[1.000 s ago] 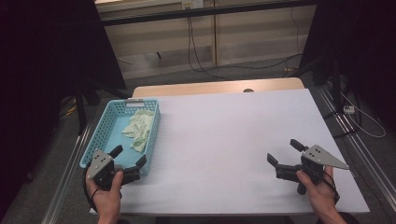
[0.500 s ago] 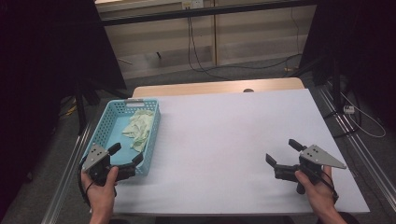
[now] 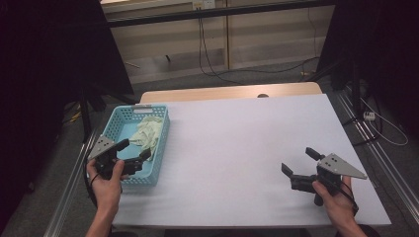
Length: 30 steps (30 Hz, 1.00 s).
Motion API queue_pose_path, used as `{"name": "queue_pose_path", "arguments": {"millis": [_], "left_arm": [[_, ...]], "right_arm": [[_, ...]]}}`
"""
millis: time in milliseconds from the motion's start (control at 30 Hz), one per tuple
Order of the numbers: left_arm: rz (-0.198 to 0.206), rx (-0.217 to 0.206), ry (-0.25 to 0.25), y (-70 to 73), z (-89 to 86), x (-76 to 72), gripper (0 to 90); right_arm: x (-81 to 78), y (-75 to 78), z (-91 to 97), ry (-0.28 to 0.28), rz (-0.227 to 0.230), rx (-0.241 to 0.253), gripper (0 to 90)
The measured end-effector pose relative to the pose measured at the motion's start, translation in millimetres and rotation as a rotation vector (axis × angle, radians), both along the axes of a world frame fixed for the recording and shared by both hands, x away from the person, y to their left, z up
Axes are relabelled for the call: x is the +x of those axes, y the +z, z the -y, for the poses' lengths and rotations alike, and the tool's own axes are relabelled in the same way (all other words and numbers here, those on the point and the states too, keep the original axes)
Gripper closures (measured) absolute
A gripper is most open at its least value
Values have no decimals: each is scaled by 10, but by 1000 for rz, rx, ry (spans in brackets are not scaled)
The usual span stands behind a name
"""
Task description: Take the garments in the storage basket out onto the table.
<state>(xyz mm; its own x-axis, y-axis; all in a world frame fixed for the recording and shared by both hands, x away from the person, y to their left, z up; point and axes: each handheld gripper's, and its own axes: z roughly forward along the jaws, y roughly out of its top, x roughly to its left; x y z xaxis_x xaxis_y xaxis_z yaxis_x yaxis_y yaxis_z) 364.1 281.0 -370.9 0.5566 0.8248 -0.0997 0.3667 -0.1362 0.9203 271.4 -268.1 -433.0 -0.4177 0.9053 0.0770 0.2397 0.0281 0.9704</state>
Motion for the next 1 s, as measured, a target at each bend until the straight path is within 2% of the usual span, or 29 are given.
{"name": "queue_pose_path", "arguments": {"millis": [67,100,133,233,267,367,467,500,700,767,800,833,933,1000], "left_arm": [[-20,0,-16,17,-10,61,60],[-18,5,-16,24,-16,85,57],[-33,2,5,22,-27,138,58],[-51,8,-1,17,-40,197,57],[-49,21,24,12,-36,214,57],[-57,62,11,16,-14,285,52],[-50,63,25,37,-3,342,52],[-73,87,27,69,10,417,52],[-107,122,30,88,24,589,59],[-130,119,24,85,27,642,60],[-146,104,21,80,32,670,70],[-159,116,20,82,29,698,80],[-165,156,33,92,22,779,79],[-185,150,37,83,21,834,61]], "right_arm": [[2,-1,1,0,1,0,8],[2,-1,1,0,1,-1,8],[-1,-2,0,0,-2,3,8],[5,-8,1,9,-3,-1,7],[5,-8,1,9,-3,-1,7],[1,-15,-8,15,-13,-5,6],[-5,-12,-15,16,-12,-6,6],[-14,-5,-25,18,-8,-8,6],[-23,-2,-38,25,-1,-26,7],[-22,-1,-38,24,1,-24,8],[-19,0,-40,24,1,-20,7],[-17,1,-44,22,0,-17,7],[-12,-2,-47,29,-2,-24,6],[-9,-3,-54,34,0,-28,6]]}}
